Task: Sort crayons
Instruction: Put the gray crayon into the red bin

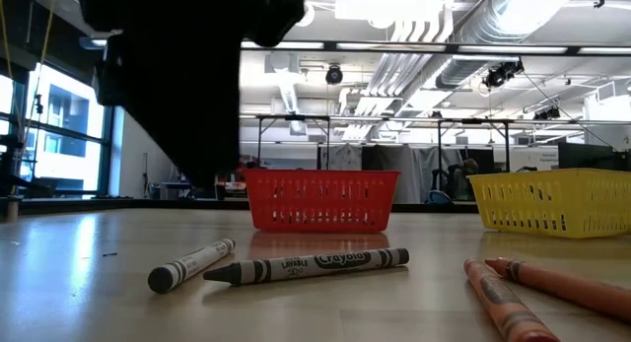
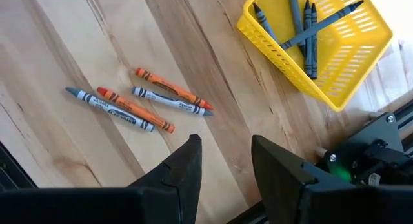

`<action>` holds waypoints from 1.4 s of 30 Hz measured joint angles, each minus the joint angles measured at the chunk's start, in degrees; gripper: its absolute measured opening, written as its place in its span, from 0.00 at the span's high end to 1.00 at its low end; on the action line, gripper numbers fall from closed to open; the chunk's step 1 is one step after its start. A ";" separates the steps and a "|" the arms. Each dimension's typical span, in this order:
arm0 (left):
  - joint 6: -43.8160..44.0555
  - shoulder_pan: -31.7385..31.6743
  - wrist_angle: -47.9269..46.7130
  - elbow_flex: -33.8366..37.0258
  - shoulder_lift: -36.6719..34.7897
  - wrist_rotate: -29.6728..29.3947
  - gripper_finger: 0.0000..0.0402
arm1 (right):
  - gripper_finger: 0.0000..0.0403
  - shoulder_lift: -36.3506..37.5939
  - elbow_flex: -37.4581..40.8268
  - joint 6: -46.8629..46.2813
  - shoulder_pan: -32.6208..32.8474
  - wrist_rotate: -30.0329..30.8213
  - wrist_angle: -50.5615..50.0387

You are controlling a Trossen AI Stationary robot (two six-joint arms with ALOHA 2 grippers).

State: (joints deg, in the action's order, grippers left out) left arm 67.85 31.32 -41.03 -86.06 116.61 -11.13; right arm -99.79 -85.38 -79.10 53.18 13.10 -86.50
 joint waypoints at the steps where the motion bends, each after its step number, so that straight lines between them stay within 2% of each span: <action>1: 0.00 -0.15 0.04 -0.52 0.31 0.10 0.69 | 0.68 0.00 0.00 0.05 0.15 0.03 0.05; 8: 2.36 -0.79 -3.67 -1.06 1.10 -0.03 0.69 | 0.68 0.00 0.00 0.08 0.60 0.35 0.20; 16: 4.12 -1.37 -3.65 -1.06 1.55 -1.47 0.69 | 0.68 0.00 0.00 0.08 0.60 0.39 0.21; 25: 4.53 -1.63 -3.36 -1.18 5.69 1.95 0.69 | 0.68 0.00 0.00 0.10 0.60 0.35 0.37; 33: 3.35 -1.63 -4.96 -1.25 6.39 0.73 0.69 | 0.68 0.00 0.00 0.10 0.62 0.30 0.44; 36: 1.65 -1.63 -5.40 -1.25 6.39 0.73 0.75 | 0.68 0.00 0.00 0.10 0.62 0.28 0.51; 42: -2.53 -1.65 -5.95 -1.19 6.41 0.94 0.97 | 0.68 0.00 0.00 0.10 0.62 0.31 0.63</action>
State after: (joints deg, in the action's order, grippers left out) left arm 65.33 29.67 -46.99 -87.24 123.02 -10.19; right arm -99.79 -85.38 -79.00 53.80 13.41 -85.86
